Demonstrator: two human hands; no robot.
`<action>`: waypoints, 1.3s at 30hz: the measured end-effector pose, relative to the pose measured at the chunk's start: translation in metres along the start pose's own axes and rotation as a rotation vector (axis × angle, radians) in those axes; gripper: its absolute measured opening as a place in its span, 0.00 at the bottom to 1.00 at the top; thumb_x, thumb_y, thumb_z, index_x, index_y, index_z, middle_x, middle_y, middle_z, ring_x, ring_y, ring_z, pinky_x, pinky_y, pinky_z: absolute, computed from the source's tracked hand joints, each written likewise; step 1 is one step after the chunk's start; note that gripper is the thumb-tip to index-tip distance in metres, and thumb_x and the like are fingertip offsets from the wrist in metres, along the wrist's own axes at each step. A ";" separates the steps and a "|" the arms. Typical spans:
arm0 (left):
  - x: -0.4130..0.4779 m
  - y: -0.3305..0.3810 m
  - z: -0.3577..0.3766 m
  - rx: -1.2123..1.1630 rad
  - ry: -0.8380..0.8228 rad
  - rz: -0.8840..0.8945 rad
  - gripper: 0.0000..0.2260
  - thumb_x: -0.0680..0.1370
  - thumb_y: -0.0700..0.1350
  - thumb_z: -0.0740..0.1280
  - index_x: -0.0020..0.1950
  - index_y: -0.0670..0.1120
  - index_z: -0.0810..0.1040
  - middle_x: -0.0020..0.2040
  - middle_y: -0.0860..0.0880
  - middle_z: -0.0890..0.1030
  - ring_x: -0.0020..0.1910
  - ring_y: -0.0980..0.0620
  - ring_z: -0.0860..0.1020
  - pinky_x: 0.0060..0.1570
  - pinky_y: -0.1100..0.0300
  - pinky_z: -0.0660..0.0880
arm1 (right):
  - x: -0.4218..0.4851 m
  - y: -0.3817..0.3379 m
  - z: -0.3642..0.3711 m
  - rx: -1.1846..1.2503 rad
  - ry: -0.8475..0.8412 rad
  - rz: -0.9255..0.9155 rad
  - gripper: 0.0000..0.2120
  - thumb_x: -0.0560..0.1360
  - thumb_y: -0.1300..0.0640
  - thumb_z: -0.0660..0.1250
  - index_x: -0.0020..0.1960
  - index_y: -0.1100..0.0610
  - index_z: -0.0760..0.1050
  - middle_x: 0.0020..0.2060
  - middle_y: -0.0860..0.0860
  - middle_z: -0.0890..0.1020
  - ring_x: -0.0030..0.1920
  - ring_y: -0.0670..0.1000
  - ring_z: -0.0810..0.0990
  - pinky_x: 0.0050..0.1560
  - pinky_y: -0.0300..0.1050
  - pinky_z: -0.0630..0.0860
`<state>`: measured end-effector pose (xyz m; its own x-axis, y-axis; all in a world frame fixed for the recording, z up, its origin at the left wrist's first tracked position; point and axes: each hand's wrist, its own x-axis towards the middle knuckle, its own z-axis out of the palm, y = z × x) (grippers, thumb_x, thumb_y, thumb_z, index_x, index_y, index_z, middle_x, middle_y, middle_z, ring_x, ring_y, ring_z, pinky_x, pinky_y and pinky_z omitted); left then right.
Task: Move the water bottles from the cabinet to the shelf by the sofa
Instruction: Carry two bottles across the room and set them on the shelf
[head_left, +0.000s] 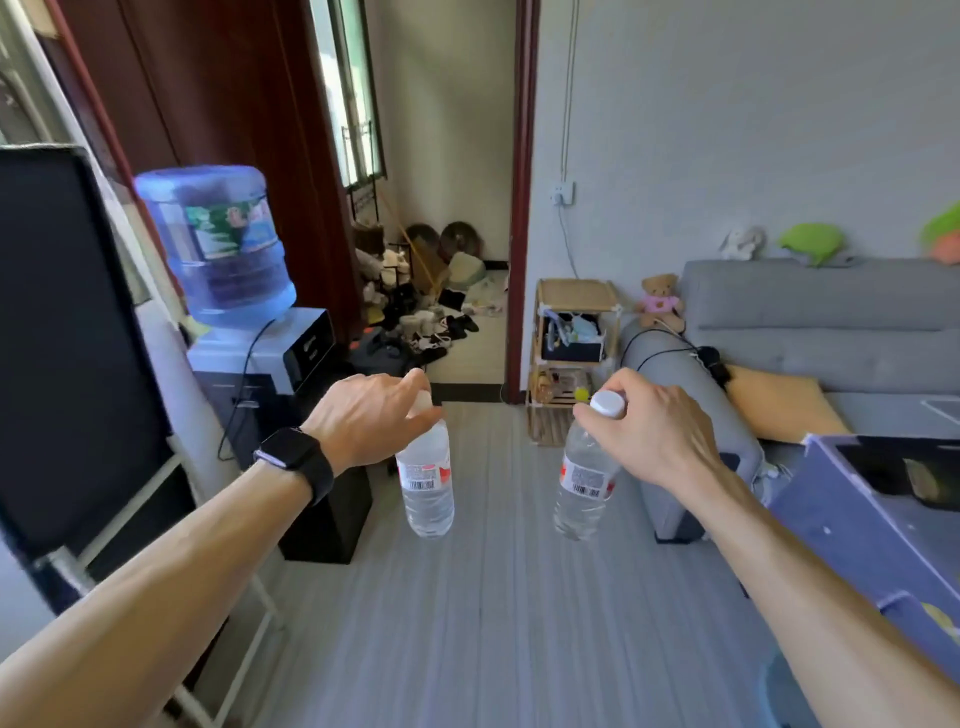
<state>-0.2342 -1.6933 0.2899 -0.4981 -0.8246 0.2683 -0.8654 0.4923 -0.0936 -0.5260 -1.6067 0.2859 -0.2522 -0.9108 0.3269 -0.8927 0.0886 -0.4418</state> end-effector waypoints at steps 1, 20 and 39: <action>0.022 -0.002 0.007 0.000 -0.007 0.004 0.16 0.80 0.63 0.54 0.55 0.51 0.68 0.45 0.49 0.82 0.43 0.46 0.79 0.39 0.53 0.71 | 0.019 0.007 0.005 -0.005 0.008 0.014 0.15 0.72 0.36 0.65 0.46 0.47 0.71 0.42 0.50 0.83 0.45 0.58 0.78 0.39 0.47 0.70; 0.444 -0.062 0.167 -0.025 0.025 0.300 0.22 0.79 0.65 0.52 0.60 0.49 0.68 0.44 0.49 0.80 0.39 0.45 0.78 0.37 0.50 0.78 | 0.367 0.114 0.115 -0.083 -0.031 0.215 0.16 0.75 0.34 0.63 0.48 0.46 0.70 0.40 0.47 0.79 0.42 0.57 0.74 0.39 0.48 0.70; 0.797 -0.045 0.317 -0.020 -0.183 0.177 0.20 0.79 0.67 0.51 0.58 0.53 0.65 0.42 0.52 0.79 0.37 0.50 0.78 0.37 0.52 0.78 | 0.700 0.294 0.224 -0.074 -0.179 0.246 0.18 0.70 0.31 0.64 0.45 0.45 0.68 0.36 0.44 0.80 0.39 0.51 0.78 0.35 0.46 0.70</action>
<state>-0.6098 -2.4609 0.2043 -0.6452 -0.7607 0.0711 -0.7632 0.6377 -0.1041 -0.8813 -2.3086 0.1981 -0.3998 -0.9145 0.0624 -0.8398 0.3382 -0.4247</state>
